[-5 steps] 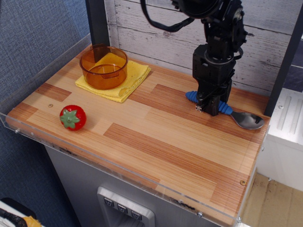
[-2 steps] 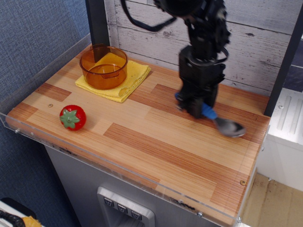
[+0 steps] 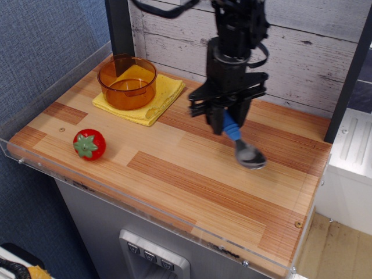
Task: PICK UP THE SPOON AND KEEP ANOTHER SIDE OF THE TABLE
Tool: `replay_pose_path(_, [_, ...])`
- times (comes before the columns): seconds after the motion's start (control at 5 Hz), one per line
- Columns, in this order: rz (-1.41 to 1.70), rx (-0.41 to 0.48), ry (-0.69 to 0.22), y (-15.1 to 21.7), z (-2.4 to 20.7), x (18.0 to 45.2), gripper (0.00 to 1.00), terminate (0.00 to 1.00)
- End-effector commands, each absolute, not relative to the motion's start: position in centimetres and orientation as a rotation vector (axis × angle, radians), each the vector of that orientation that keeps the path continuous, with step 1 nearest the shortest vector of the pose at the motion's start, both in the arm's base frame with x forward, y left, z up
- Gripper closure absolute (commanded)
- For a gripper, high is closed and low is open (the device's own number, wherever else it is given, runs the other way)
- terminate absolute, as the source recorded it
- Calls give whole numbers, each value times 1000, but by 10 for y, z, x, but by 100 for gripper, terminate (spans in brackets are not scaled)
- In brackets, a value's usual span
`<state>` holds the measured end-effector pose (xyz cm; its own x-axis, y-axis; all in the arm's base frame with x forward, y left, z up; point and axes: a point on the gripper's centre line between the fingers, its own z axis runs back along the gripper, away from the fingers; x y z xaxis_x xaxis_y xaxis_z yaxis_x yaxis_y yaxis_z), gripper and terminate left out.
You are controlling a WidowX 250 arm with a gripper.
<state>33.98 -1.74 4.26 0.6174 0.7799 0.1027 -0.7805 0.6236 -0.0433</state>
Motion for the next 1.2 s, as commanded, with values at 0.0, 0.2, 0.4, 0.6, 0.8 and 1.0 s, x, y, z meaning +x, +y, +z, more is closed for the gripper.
replay_pose_path(0.0, [556,-27,-109,3,48,334,100,0])
replay_pose_path(0.2, [447,-14,-65,6,39,328,100,0])
replay_pose_path(0.4, [311,10,-97,9,33,328,100,0])
replay_pose_path(0.6, [273,59,-136,16,31,319,100,0])
replay_pose_path(0.8, [234,56,-152,25,29,306,100,0])
replay_pose_path(1.0, [214,92,-166,29,29,302,100,0])
